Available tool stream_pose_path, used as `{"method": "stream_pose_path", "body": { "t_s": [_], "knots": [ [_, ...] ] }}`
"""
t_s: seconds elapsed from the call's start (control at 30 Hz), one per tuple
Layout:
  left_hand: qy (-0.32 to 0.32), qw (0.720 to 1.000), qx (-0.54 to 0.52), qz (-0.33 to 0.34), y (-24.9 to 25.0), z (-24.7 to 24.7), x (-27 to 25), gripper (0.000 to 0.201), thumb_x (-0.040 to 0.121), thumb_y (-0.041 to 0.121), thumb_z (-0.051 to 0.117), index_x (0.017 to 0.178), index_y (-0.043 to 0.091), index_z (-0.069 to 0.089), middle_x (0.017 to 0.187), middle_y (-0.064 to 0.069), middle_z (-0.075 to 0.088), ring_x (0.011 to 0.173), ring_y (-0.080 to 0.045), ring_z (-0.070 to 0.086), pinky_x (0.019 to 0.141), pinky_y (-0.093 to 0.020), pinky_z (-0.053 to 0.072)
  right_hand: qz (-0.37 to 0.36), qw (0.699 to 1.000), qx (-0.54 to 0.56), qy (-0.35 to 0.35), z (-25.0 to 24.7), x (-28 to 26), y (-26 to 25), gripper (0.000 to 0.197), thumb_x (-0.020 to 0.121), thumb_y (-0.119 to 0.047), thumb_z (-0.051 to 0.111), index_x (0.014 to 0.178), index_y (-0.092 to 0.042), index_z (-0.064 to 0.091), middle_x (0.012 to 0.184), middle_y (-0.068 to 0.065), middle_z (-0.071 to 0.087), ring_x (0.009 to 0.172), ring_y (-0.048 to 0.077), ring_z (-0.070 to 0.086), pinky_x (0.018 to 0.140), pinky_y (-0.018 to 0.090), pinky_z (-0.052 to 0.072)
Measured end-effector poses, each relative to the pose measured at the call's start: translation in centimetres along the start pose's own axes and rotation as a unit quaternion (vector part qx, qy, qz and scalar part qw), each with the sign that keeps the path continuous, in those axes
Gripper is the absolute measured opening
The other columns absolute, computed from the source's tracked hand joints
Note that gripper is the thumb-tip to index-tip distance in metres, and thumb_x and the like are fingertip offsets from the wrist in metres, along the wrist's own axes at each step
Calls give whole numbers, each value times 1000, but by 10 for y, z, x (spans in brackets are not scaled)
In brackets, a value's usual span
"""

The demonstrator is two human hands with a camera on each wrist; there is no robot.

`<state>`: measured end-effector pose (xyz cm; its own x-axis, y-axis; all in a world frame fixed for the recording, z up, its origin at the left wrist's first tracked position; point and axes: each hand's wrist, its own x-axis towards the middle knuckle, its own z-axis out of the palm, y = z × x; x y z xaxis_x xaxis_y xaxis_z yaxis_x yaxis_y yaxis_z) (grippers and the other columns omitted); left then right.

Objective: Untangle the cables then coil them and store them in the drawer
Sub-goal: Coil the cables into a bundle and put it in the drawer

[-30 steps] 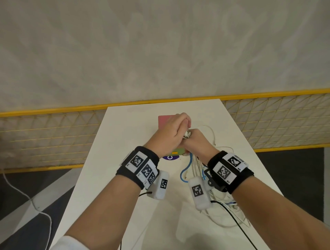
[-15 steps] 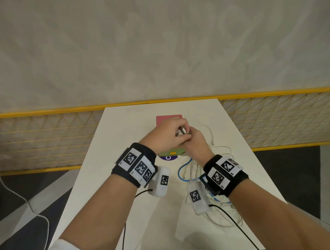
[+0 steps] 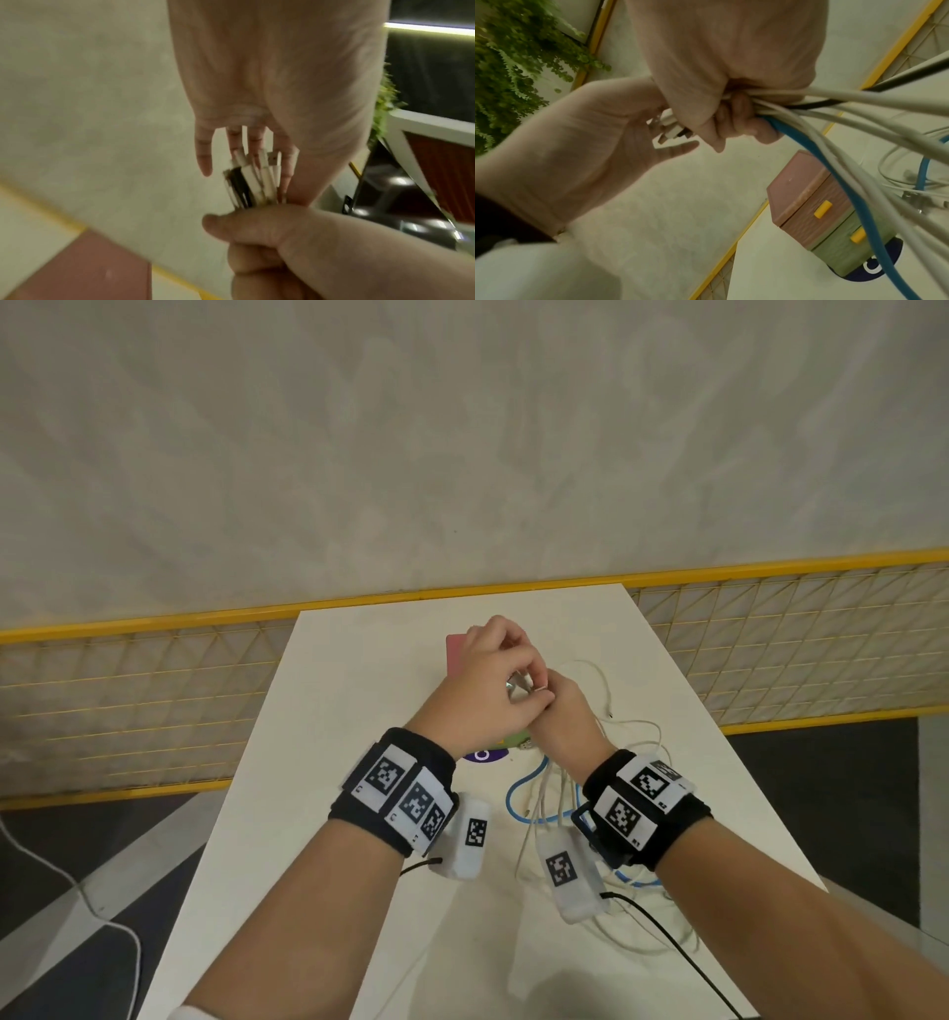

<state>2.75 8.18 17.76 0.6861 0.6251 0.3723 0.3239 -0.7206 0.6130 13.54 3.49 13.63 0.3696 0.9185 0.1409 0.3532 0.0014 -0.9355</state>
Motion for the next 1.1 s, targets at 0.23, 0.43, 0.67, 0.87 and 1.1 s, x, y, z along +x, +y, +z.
{"method": "stream_pose_path", "body": {
  "t_s": [0.23,0.43,0.67,0.87,1.1],
  "knots": [
    [-2,994,109,30,7,5,0,7,88,18,66,89,11,65,101,-1,49,96,-15,46,81,-26,40,39,998,-37,15,-2,3,2,39,82,5,47,52,-17,37,48,-1,36,48,12,30,47,24,23],
    [1,999,23,-38,11,4,4,4,97,14,50,95,10,51,105,3,44,98,-10,43,81,-18,32,50,998,-2,30,-2,-1,4,30,84,-1,48,57,-13,46,51,-5,40,48,10,32,48,23,25],
    [-2,999,5,-35,5,21,6,17,102,23,41,106,13,54,105,1,50,100,-13,46,84,-26,39,-9,998,-62,23,3,4,7,31,83,4,51,56,-10,46,49,-2,43,48,9,35,40,13,30],
    [52,997,60,14,-3,19,9,31,99,33,50,81,9,58,84,1,50,70,-7,44,64,-18,33,-95,977,-188,-11,5,8,-5,6,89,-5,52,91,-4,58,65,-15,41,59,7,42,54,5,37],
    [146,981,-82,-95,-19,6,16,47,98,23,53,52,20,40,53,3,39,51,-6,38,53,-18,30,-12,979,-135,-152,-18,2,-6,19,77,-15,69,65,-8,56,57,4,52,53,17,49,51,26,37]
  ]
}}
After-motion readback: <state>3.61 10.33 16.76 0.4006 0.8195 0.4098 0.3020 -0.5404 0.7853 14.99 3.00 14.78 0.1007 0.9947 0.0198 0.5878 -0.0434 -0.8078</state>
